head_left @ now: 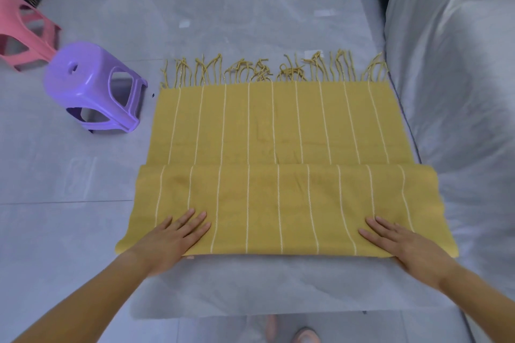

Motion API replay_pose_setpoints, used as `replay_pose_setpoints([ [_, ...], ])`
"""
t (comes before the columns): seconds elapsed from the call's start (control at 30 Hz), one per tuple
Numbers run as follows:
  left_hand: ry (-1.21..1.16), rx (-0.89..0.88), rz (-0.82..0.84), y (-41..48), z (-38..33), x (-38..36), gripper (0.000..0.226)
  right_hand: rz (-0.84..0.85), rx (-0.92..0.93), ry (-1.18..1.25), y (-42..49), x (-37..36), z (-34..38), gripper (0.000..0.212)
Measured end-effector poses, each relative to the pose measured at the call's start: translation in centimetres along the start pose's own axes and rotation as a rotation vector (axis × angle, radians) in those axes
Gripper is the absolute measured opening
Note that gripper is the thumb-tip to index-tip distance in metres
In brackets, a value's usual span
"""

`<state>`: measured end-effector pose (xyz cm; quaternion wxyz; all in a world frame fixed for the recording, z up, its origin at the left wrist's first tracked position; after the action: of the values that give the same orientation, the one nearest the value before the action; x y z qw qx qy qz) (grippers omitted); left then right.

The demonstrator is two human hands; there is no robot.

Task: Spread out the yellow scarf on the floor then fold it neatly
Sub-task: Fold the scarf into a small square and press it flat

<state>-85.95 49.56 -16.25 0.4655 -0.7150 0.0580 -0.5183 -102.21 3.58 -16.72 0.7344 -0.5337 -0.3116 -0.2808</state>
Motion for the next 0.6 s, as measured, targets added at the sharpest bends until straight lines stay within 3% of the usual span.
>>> replay_pose_setpoints([
  [0.1, -0.020, -0.093, 0.078, -1.7, -2.1, -0.8, 0.067, 0.109, 0.045, 0.082, -1.6, -1.5, 0.7, 0.103],
  [0.17, -0.071, -0.113, 0.141, -3.5, -4.0, -1.3, 0.070, 0.199, 0.008, 0.238, -3.4, -1.5, 1.9, 0.076],
  [0.23, -0.120, -0.122, 0.207, -5.3, -5.8, -1.8, 0.073, 0.136, 0.025, 0.249, -4.7, -1.3, 2.9, 0.050],
  [0.3, -0.133, -0.113, 0.293, -7.2, -7.1, -2.6, 0.069, 0.181, 0.105, 0.286, -6.4, -1.5, 4.7, 0.058],
  [0.43, -0.274, -0.036, 0.408, -10.1, -7.9, -1.6, 0.058, 0.212, 0.086, 0.315, -8.6, -0.3, 5.4, 0.061],
  [0.53, -0.411, 0.085, 0.360, -10.4, -5.4, 1.8, 0.055, 0.151, 0.025, 0.331, -8.8, 2.7, 4.1, 0.059],
  [0.6, -0.380, 0.122, 0.310, -9.9, -3.5, 4.6, 0.058, 0.071, 0.013, 0.315, -8.0, 5.5, 3.1, 0.059],
])
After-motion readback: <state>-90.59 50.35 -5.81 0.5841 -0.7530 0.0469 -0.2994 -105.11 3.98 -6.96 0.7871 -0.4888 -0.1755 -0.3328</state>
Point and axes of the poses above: each hand's wrist, its own y-axis towards the middle knuckle, its own x-axis out of the back of the hand, z = x × y, the point moved 6 cm from there along y, towards the middle knuckle, and after that the axes turned 5 degrees about z, right-handed, at the moved point
